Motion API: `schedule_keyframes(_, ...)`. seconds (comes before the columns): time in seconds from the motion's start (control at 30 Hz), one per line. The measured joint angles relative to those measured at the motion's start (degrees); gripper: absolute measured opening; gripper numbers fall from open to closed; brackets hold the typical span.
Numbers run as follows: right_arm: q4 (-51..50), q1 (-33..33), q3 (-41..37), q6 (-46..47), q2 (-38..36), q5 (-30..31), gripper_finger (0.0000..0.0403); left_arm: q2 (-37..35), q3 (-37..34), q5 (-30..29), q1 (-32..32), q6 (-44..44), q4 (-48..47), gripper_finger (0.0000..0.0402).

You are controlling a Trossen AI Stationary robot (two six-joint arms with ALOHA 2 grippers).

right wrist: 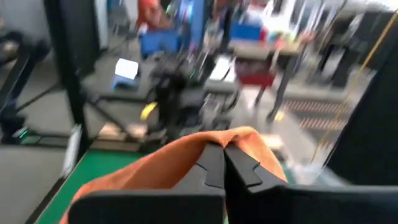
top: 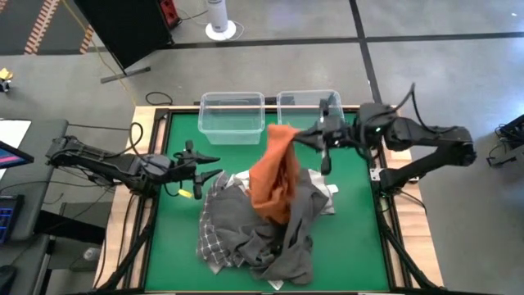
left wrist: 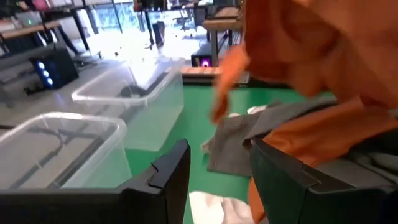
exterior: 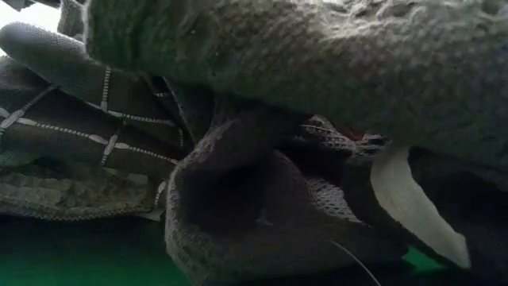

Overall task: Sort towels by color in basket
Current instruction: Put the orange microfiber towel into the right transparent bin

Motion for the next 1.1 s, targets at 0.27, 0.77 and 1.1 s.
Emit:
schedule_keyframes(0.27, 8.5, -4.3, 4.4, -9.5, 0.5, -0.5, 0.0014, 0.0, 0.0, 0.0, 0.0, 0.9, -0.2, 0.016)
schedule_keyframes(0.77, 0.8, -17.7, 10.2, -23.1, 2.8, 11.2, 0.0015, 0.0, 0.0, 0.0, 0.0, 0.6, -1.3, 0.016)
schedule_keyframes(1.1, 2.1, -27.6, 10.2, -24.1, 8.1, 17.9, 0.0016, 0.0, 0.0, 0.0, 0.0, 0.1, -2.0, 0.016)
